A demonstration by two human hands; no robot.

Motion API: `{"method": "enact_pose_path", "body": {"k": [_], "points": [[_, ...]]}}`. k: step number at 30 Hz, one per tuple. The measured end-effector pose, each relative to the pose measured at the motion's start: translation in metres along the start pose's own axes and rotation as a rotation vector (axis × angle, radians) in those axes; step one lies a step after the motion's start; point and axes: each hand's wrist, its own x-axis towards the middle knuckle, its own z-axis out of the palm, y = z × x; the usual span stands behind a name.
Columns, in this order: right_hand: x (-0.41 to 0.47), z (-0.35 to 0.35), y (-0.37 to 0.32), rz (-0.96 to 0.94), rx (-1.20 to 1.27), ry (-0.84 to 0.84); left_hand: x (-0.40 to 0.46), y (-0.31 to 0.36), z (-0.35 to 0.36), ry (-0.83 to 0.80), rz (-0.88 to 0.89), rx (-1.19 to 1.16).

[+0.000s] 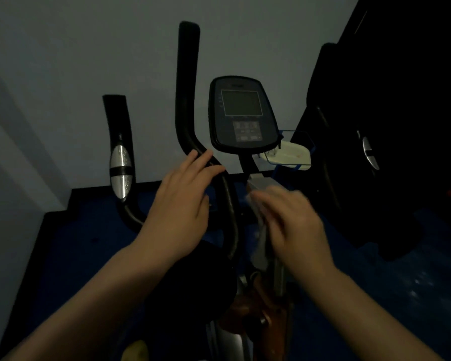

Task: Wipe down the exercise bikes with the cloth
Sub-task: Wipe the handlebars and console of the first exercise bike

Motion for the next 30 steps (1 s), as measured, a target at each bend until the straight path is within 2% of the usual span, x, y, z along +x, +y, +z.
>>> {"method": "enact_pose_path", "body": {"k": [2, 3, 4, 5, 8, 12, 15, 19, 21, 26, 30], "points": [[0.025, -0.006, -0.013, 0.093, 0.267, 0.155, -0.001, 0.003, -0.004, 0.111, -0.060, -0.083], [0.035, -0.005, -0.022, 0.079, 0.378, 0.176, -0.002, 0.003, -0.009, 0.206, -0.103, -0.134], [0.041, -0.002, -0.033, 0.031, 0.452, 0.119, -0.005, 0.002, -0.014, 0.304, -0.138, -0.171], [0.043, 0.004, -0.043, -0.046, 0.464, -0.007, -0.008, -0.001, -0.020, 0.388, -0.158, -0.188], [0.038, 0.025, -0.054, -0.319, 0.258, -0.370, -0.014, -0.025, -0.039, 0.481, -0.164, -0.157], [0.054, 0.005, -0.032, -0.519, -0.069, -0.459, -0.012, -0.066, -0.059, 0.294, -0.045, 0.033], [0.065, 0.000, -0.041, -0.538, -0.161, -0.526, -0.008, -0.093, -0.067, 0.123, 0.119, 0.197], [0.076, 0.026, -0.070, -0.371, -0.042, -0.687, -0.007, -0.112, -0.070, 0.031, 0.235, 0.191], [0.083, 0.017, -0.075, -0.304, -0.106, -0.750, -0.006, -0.118, -0.073, -0.010, 0.284, 0.182], [0.072, 0.005, -0.096, -0.115, -0.325, -0.706, -0.001, -0.129, -0.083, -0.100, 0.395, 0.128], [0.066, 0.031, -0.126, 0.087, -0.011, -0.738, 0.002, -0.135, -0.084, -0.131, 0.451, 0.085]]}}
